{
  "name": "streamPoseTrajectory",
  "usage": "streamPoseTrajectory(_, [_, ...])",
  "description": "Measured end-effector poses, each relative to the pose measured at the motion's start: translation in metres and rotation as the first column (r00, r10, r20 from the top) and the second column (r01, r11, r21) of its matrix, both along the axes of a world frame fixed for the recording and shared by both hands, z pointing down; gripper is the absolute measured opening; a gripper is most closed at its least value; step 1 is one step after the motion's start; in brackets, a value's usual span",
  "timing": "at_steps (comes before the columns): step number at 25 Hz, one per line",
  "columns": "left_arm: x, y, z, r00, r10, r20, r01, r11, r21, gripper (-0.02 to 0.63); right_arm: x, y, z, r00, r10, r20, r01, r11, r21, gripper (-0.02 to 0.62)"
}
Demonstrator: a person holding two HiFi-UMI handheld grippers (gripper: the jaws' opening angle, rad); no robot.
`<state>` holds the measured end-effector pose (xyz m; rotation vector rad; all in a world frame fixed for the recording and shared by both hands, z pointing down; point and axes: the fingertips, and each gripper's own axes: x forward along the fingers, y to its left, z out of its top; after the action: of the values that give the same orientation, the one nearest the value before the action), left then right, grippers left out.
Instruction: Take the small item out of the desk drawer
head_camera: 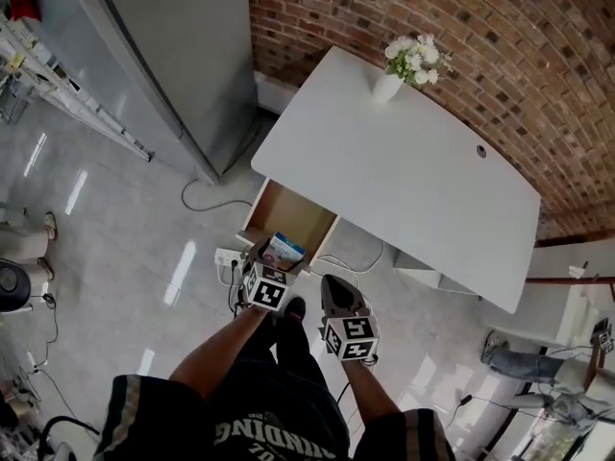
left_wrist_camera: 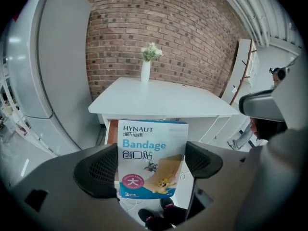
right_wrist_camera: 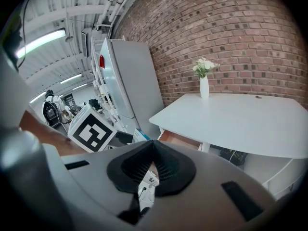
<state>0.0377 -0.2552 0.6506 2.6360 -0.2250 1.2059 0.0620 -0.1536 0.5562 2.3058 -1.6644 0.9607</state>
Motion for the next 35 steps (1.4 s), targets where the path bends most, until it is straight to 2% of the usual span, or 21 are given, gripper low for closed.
streamPoseTrajectory(8, [-0.015, -0.006, -0.048, 0.998, -0.010, -0.069, 0.011, 1.000, 0.012, 0.443, -0.001, -0.014, -0.036, 0.999, -0.021, -0.040, 0.022, 0.999, 0.026, 0.023])
streamPoseTrajectory(18, [-0.017, -0.040, -0.122, 0.977, -0.014, -0.214, 0.044, 0.990, 0.132, 0.443, 0.008, -0.036, -0.082, 0.988, -0.064, -0.140, 0.081, 0.989, 0.120, 0.023])
streamPoseTrajectory(25, [-0.002, -0.068, -0.190, 0.938, -0.016, -0.346, 0.091, 0.975, 0.202, 0.443, 0.027, -0.060, -0.127, 0.977, -0.056, -0.205, 0.098, 0.975, 0.197, 0.023])
streamPoseTrajectory(29, [0.005, -0.080, -0.222, 0.917, -0.017, -0.398, 0.113, 0.969, 0.220, 0.443, 0.040, -0.068, -0.162, 0.968, -0.043, -0.248, 0.104, 0.965, 0.240, 0.023])
streamPoseTrajectory(35, [0.017, -0.104, -0.261, 0.892, 0.005, -0.452, 0.124, 0.958, 0.257, 0.443, 0.064, -0.075, -0.217, 0.937, 0.031, -0.347, 0.094, 0.936, 0.338, 0.023])
